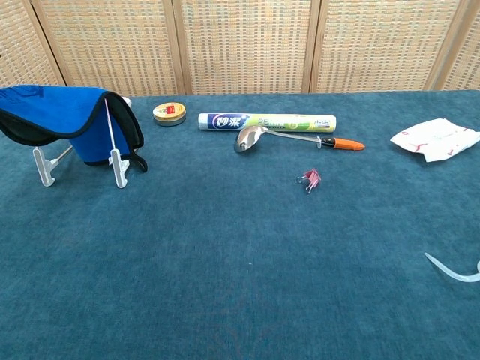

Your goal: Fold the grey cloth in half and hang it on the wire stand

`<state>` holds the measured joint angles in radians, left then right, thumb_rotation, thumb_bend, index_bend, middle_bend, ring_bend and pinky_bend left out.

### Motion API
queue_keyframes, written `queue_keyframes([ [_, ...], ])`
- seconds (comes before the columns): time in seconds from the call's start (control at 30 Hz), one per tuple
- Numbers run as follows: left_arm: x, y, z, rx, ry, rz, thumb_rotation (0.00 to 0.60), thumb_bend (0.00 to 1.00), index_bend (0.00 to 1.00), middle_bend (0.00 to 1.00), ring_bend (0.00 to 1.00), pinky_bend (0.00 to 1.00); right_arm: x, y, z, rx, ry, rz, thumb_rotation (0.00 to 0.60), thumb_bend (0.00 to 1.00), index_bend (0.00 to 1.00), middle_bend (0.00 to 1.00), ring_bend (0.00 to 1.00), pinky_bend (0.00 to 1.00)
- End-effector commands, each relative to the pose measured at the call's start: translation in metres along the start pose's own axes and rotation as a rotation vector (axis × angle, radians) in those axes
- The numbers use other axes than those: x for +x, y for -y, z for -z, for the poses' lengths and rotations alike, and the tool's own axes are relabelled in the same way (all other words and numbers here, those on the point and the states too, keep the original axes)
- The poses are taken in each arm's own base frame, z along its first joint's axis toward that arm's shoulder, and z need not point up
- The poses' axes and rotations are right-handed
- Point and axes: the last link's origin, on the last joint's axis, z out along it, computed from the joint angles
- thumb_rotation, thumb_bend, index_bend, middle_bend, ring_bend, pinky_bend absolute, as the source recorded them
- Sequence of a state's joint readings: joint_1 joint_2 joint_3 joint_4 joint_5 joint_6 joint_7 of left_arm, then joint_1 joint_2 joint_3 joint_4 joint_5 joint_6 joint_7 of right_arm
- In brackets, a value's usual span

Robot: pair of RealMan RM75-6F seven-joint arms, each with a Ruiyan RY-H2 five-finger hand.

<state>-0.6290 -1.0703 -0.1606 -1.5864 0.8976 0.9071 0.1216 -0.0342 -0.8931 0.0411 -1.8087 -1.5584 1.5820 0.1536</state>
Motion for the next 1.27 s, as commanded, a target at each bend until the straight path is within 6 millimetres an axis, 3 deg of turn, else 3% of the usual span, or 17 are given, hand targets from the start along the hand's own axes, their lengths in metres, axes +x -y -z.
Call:
queue_keyframes([
  [0.03, -0.01, 0.002, -0.002, -0.024, 0.005, 0.001, 0.6, 0.27, 0.0, 0.0, 0.0, 0.0, 0.0, 0.0, 0.0, 0.0, 0.002, 0.0, 0.6, 0.0, 0.0, 0.0, 0.0, 0.0],
  [0.3, -0.012, 0.01, 0.004, -0.049, -0.022, -0.03, 0.6, 0.15, 0.0, 0.0, 0.0, 0.0, 0.0, 0.001, 0.002, 0.004, 0.004, 0.001, 0.6, 0.0, 0.0, 0.0, 0.0, 0.0],
  [0.57, -0.003, 0.025, 0.03, -0.071, -0.108, -0.047, 0.6, 0.13, 0.0, 0.0, 0.0, 0.0, 0.001, 0.003, 0.004, 0.017, 0.006, -0.002, 0.6, 0.0, 0.0, 0.0, 0.0, 0.0],
  [0.73, 0.01, 0.033, 0.068, -0.1, -0.217, -0.003, 0.6, 0.13, 0.0, 0.0, 0.0, 0.0, 0.002, 0.003, 0.006, 0.027, 0.001, -0.008, 0.6, 0.0, 0.0, 0.0, 0.0, 0.0],
  [0.83, 0.001, 0.039, 0.127, -0.061, -0.288, -0.004, 0.6, 0.13, 0.0, 0.0, 0.0, 0.0, 0.003, 0.004, 0.007, 0.036, -0.01, -0.006, 0.6, 0.0, 0.0, 0.0, 0.0, 0.0],
  [0.9, -0.008, 0.039, 0.144, -0.036, -0.311, -0.018, 0.6, 0.13, 0.0, 0.0, 0.0, 0.0, 0.003, 0.004, 0.007, 0.038, -0.016, -0.003, 0.6, 0.0, 0.0, 0.0, 0.0, 0.0],
  [1.1, -0.031, 0.037, 0.174, -0.003, -0.337, -0.033, 0.6, 0.13, 0.0, 0.0, 0.0, 0.0, 0.0, 0.003, 0.007, 0.034, -0.029, 0.015, 0.6, 0.0, 0.0, 0.0, 0.0, 0.0],
  [1.27, -0.037, 0.04, 0.177, -0.019, -0.323, -0.068, 0.6, 0.13, 0.0, 0.0, 0.0, 0.0, -0.003, 0.003, 0.005, 0.028, -0.028, 0.025, 0.6, 0.0, 0.0, 0.0, 0.0, 0.0],
])
